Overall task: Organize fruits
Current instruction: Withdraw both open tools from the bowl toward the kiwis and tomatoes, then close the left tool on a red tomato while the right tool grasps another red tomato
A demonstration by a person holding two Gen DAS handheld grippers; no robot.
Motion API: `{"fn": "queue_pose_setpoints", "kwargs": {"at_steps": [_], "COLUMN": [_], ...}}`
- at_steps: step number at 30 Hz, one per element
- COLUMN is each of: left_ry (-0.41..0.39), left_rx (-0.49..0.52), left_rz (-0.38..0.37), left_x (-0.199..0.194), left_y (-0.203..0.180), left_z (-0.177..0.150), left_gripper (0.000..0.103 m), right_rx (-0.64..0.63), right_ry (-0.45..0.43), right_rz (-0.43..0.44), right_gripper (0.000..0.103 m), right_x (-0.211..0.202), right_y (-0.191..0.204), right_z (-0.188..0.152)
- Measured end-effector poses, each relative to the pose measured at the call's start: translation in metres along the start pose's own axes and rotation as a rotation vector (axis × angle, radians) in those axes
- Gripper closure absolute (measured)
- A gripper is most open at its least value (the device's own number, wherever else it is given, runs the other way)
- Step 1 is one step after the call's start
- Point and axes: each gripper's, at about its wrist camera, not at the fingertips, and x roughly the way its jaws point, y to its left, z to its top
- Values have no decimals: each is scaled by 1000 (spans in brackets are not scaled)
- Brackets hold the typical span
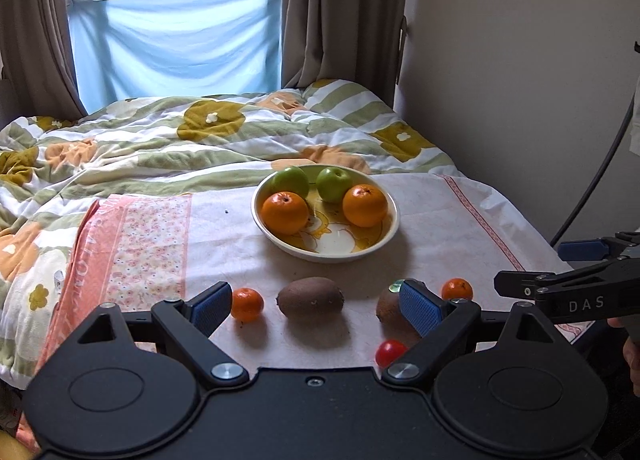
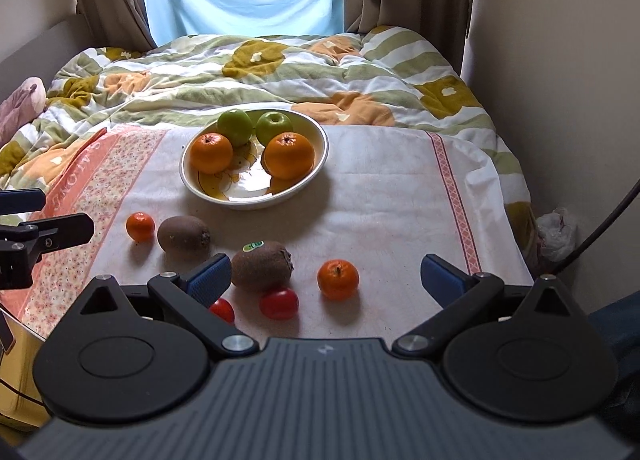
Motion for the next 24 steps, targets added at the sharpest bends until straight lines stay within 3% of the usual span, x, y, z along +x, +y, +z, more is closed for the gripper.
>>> {"fn": "queue_pose_setpoints", "kwargs": {"at_steps": [8,12,21,24], "left_ry": [57,92,133,144], "left_rx": [89,124,156,163], "left_rz": [-47,-58,-63,-67], "left_x": [47,74,103,107], "left_y": [-37,-52,-63,-66], "left_z": [-40,-55,-64,-65], "left_gripper": [18,30,45,54], "right_rx": [15,10,-1,-7], "right_ry": [20,32,87,95], "right_rz": [70,112,168,182], "right_gripper": [0,0,9,11], "right_x": [36,51,78,83], "right_y": [-9,-10,-11,-10], "right_z": [-23,-31,-41,-41]}}
